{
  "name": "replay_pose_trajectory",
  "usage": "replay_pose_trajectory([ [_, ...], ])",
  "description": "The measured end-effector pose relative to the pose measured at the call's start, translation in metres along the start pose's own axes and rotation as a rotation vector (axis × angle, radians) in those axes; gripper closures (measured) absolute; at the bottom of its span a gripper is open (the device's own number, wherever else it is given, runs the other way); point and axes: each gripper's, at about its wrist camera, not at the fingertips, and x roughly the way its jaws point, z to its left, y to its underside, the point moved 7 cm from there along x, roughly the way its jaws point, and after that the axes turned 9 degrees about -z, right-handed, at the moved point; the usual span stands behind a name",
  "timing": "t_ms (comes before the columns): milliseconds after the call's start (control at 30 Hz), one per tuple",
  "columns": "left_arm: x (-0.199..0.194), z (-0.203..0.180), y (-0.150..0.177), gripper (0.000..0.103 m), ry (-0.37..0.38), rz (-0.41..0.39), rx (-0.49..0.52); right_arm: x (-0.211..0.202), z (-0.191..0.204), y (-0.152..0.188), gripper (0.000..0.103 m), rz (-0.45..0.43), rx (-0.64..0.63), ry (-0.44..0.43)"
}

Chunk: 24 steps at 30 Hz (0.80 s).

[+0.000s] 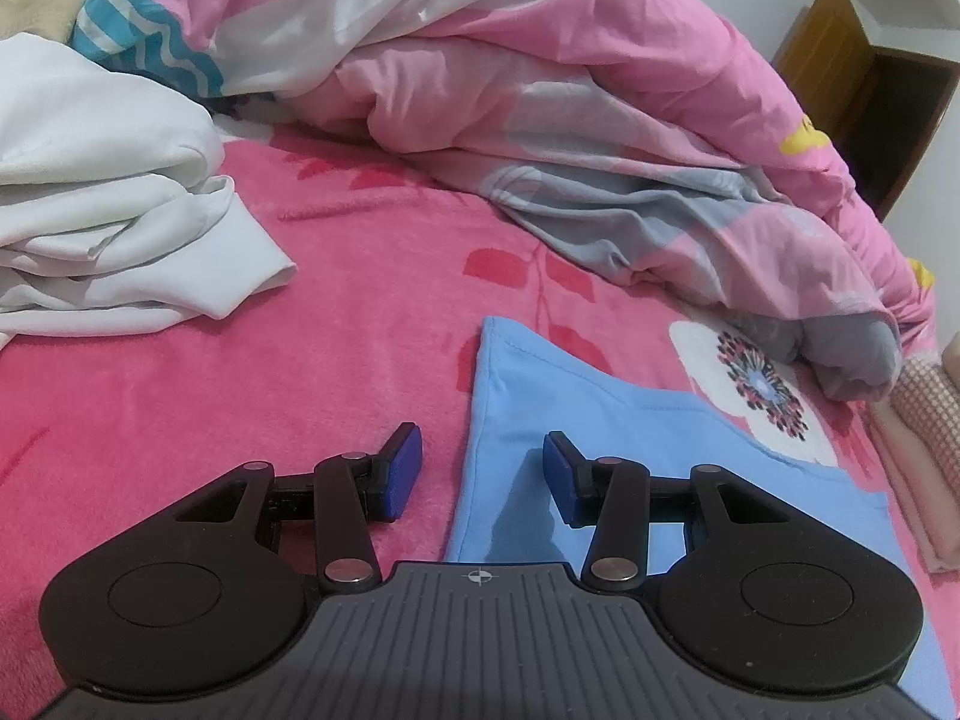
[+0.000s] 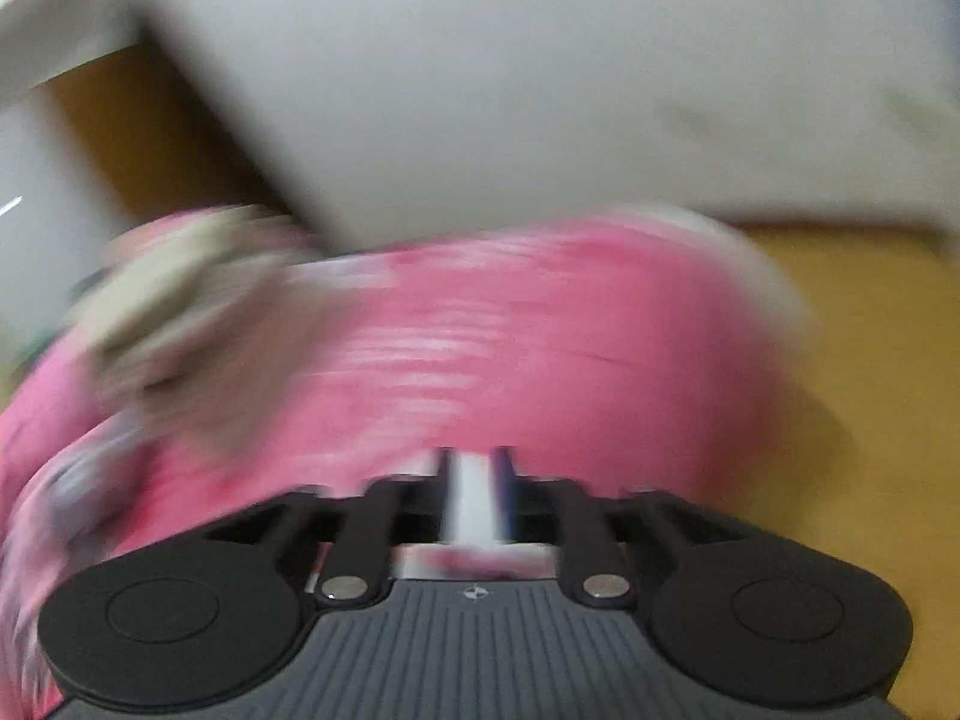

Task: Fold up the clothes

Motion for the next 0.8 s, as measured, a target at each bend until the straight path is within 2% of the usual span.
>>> replay_pose_trajectory([
  [33,-0.001,0.001,0.000,0.058,0.005,-0.001,-0.009,-0.001,-0.024,0.002,0.038,0.007,0.119,0.068],
  [100,-0.003,0.003,-0.001,0.058,0.016,0.000,-0.023,-0.003,-0.073,0.007,0.038,0.022,0.358,0.205],
  [133,-0.005,0.003,-0.002,0.058,0.018,0.003,-0.023,-0.004,-0.082,0.010,0.038,0.025,0.426,0.235],
  [200,-0.010,0.003,-0.003,0.057,0.018,0.018,-0.012,-0.004,-0.066,0.013,0.038,0.015,0.420,0.200],
  [233,-0.014,0.003,-0.004,0.057,0.008,0.023,-0.004,-0.004,-0.046,0.012,0.038,0.002,0.359,0.158],
  [333,-0.029,-0.006,-0.013,0.051,-0.037,-0.012,0.026,-0.001,0.044,0.021,0.038,0.000,0.164,-0.041],
  [433,-0.041,-0.033,-0.022,0.049,0.012,-0.051,0.120,-0.004,0.160,0.053,0.039,0.043,-0.086,-0.345],
  [533,-0.035,-0.066,-0.018,0.047,0.086,-0.022,0.203,-0.010,0.277,0.124,0.042,0.140,-0.370,-0.681],
  [600,-0.022,-0.083,-0.012,0.047,0.119,0.012,0.242,-0.011,0.337,0.189,0.047,0.275,-0.524,-0.863],
  [633,-0.014,-0.087,-0.008,0.047,0.123,0.031,0.253,-0.011,0.361,0.224,0.053,0.350,-0.592,-0.934],
  [700,0.004,-0.097,0.001,0.047,0.130,0.069,0.275,-0.010,0.399,0.285,0.060,0.455,-0.706,-1.009],
  [733,0.012,-0.097,0.004,0.048,0.131,0.082,0.277,-0.007,0.415,0.310,0.074,0.490,-0.754,-1.034],
  [767,0.018,-0.092,0.005,0.048,0.121,0.093,0.264,-0.002,0.426,0.327,0.080,0.525,-0.770,-1.044],
  [800,0.024,-0.086,0.007,0.047,0.108,0.104,0.247,0.006,0.434,0.337,0.081,0.559,-0.752,-1.040],
])
